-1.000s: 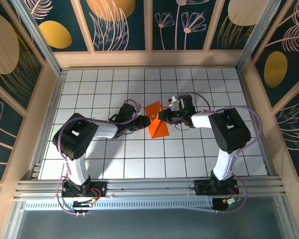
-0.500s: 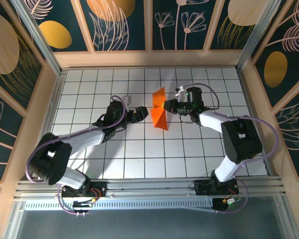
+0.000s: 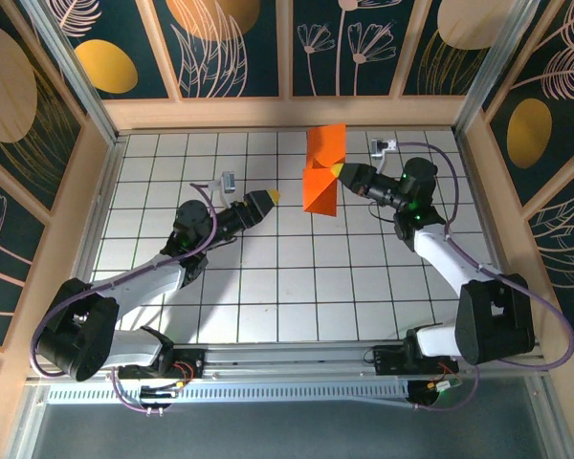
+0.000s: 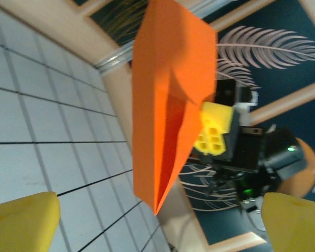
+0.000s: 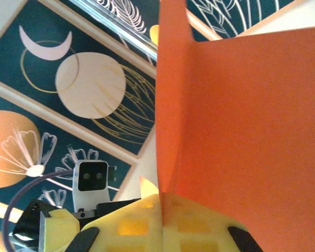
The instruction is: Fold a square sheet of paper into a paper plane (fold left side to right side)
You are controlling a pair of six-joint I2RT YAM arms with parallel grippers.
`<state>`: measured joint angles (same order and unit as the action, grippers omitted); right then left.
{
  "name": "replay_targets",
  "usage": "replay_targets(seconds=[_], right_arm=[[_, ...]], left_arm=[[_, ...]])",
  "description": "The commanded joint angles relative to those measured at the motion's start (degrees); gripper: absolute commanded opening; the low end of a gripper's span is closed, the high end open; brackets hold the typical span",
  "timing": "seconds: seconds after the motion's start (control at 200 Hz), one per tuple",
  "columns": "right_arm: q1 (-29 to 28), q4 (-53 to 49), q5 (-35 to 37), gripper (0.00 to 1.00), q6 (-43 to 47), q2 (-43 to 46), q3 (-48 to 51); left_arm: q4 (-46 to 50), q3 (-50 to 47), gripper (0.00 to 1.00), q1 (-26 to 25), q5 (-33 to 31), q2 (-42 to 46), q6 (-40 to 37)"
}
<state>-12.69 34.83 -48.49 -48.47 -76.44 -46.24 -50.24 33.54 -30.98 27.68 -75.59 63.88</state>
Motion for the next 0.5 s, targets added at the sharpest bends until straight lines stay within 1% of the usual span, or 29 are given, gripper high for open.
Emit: replay_targets(seconds=[0.0, 0.195, 0.28, 0.365, 0.495], right_arm=[[-0.1, 4.6, -4.0, 0.00, -7.2, 1.1, 1.0], [-2.4, 6.7, -5.1, 0.00, -10.2, 1.8, 1.2], [-3.5, 7.0, -5.5, 0.00, -10.7, 1.7, 0.9], [-4.4, 7.0, -5.3, 0.00, -10.6, 1.7, 0.8], [-5.1, 7.1, -5.1, 0.00, -10.5, 1.5, 1.1]], left_arm=[[-7.0, 1.4, 0.97, -1.5, 4.0, 0.2, 2.2], [-6.5, 3.8, 0.97, -4.7, 2.9, -3.3, 3.1], [-8.5, 5.0, 0.97, -5.9, 3.3, -5.8, 4.3], [-11.1, 6.3, 0.93, -6.6, 4.0, -8.2, 5.6], [-12.0, 8.0, 0.85, -7.1, 4.6, -10.2, 6.3]])
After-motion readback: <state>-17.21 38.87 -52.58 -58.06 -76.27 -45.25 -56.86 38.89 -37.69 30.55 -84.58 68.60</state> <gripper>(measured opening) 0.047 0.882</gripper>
